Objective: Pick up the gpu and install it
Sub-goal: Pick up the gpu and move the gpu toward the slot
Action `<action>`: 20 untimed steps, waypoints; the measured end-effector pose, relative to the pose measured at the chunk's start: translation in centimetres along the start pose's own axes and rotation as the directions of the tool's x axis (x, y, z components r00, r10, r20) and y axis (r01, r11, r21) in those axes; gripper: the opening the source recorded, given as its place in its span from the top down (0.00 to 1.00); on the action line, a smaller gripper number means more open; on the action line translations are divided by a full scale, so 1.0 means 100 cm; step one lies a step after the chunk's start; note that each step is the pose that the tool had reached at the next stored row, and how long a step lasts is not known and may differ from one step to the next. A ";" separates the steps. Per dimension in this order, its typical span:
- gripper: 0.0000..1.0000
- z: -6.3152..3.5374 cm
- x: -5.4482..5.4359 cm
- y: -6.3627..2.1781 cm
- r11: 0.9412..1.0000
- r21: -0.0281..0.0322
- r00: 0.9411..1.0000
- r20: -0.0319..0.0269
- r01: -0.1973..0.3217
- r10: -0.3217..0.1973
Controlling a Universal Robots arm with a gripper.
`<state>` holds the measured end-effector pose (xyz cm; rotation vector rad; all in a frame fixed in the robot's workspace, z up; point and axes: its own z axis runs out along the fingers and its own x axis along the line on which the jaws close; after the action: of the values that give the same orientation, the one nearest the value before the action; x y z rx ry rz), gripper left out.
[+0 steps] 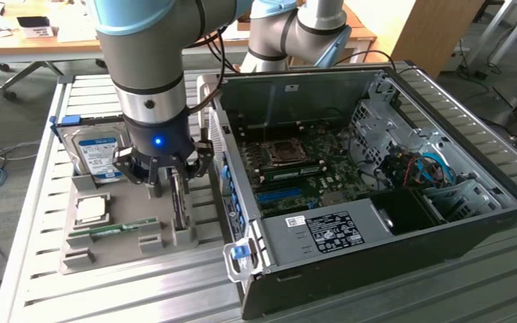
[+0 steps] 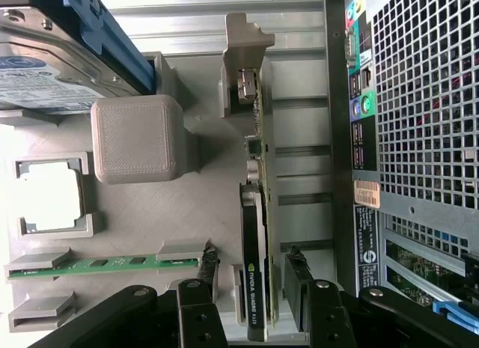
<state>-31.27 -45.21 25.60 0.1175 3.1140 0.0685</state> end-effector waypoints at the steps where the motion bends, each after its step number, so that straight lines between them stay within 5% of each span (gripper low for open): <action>1: 0.51 0.0003 0.000 0.0000 1.000 0.000 1.000 0.000 0.000 0.000; 20: 0.51 0.0097 0.000 -0.0004 1.000 0.000 1.000 0.000 0.000 0.000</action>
<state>-31.27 -45.20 24.62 0.1175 3.1140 0.0687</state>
